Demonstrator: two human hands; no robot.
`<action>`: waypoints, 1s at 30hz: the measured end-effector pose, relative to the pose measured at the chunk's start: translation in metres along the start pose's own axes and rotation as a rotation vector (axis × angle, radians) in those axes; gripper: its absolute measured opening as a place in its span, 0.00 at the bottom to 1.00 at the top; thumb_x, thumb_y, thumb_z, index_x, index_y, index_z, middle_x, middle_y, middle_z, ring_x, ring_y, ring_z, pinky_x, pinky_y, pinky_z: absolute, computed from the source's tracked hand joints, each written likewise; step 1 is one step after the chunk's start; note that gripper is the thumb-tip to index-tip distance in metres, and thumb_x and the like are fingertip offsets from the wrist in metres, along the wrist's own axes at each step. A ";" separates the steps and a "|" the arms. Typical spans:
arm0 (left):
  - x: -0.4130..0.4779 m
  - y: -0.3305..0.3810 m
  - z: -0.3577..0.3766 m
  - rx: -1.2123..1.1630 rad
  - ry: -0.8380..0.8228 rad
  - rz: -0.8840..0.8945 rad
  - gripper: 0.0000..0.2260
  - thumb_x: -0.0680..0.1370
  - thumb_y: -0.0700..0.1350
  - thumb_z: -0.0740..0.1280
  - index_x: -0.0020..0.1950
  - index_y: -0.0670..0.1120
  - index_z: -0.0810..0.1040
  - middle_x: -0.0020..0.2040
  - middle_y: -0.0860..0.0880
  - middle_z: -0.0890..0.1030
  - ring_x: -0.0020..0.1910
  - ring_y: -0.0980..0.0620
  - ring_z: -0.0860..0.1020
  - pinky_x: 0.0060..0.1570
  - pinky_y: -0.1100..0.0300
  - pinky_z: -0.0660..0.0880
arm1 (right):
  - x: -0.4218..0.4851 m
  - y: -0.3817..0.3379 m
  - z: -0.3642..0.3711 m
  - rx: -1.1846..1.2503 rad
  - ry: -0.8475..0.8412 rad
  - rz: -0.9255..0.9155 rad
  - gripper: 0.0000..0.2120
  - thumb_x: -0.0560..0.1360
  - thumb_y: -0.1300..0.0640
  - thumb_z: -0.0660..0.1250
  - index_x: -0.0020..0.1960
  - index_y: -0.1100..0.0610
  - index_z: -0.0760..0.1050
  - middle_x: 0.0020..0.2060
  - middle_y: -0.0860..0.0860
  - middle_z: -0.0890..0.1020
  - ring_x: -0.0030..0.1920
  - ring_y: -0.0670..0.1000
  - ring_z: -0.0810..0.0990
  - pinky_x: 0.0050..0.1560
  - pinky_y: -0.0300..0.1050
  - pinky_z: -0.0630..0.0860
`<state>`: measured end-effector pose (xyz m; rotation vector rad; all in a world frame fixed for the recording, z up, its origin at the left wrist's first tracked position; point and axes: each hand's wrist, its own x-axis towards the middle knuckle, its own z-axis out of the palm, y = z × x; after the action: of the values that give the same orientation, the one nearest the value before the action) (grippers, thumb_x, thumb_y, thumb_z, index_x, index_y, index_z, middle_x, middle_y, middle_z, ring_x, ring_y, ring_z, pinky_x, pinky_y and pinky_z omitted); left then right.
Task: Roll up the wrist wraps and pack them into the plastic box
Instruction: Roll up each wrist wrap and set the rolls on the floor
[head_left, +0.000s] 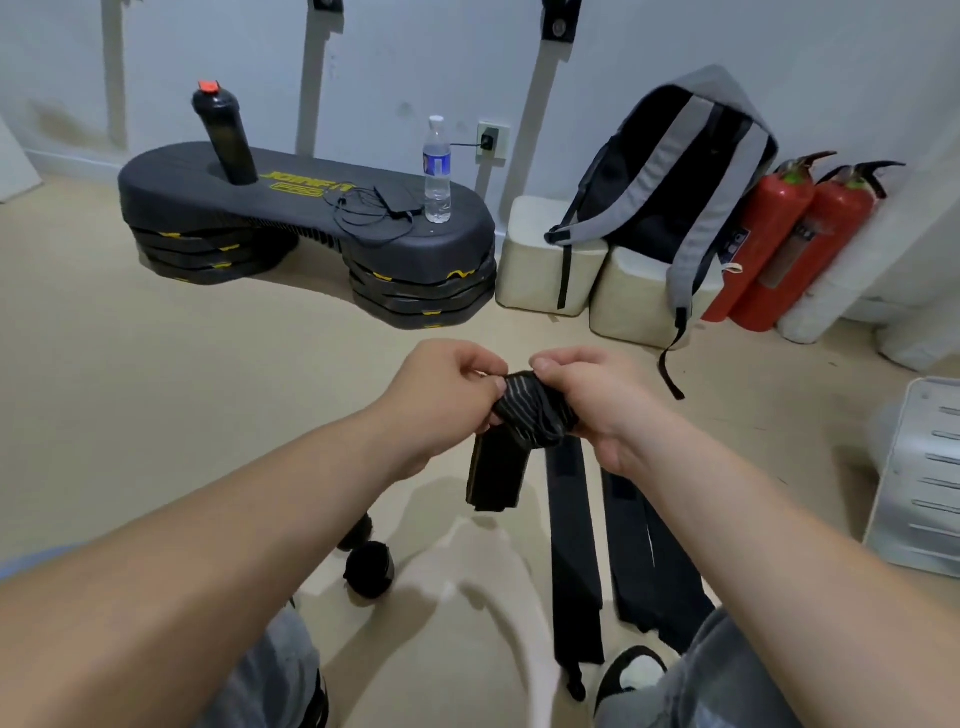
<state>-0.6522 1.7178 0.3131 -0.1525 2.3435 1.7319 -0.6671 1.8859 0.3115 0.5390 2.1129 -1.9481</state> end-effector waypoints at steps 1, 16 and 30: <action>0.005 0.002 -0.001 0.026 0.016 0.029 0.06 0.83 0.36 0.68 0.57 0.41 0.83 0.41 0.41 0.84 0.37 0.50 0.82 0.42 0.58 0.82 | 0.004 -0.003 -0.001 0.009 -0.002 -0.020 0.04 0.80 0.62 0.71 0.50 0.56 0.84 0.44 0.54 0.85 0.40 0.51 0.83 0.38 0.46 0.80; 0.036 -0.007 -0.026 0.172 -0.065 0.105 0.03 0.79 0.43 0.75 0.52 0.48 0.87 0.35 0.48 0.76 0.36 0.52 0.74 0.39 0.57 0.71 | 0.040 -0.007 -0.011 -0.246 -0.217 -0.295 0.06 0.77 0.59 0.77 0.54 0.54 0.86 0.42 0.57 0.84 0.34 0.45 0.81 0.36 0.38 0.78; 0.026 -0.003 -0.024 0.577 0.061 0.373 0.02 0.83 0.48 0.69 0.53 0.51 0.82 0.51 0.50 0.74 0.52 0.50 0.75 0.52 0.55 0.72 | 0.027 -0.003 -0.013 -0.593 -0.218 -0.545 0.03 0.79 0.55 0.74 0.50 0.46 0.82 0.39 0.47 0.80 0.38 0.45 0.75 0.44 0.41 0.74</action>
<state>-0.6798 1.6948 0.3107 0.3508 2.9467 1.1026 -0.6917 1.9016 0.3045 -0.3770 2.6893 -1.3576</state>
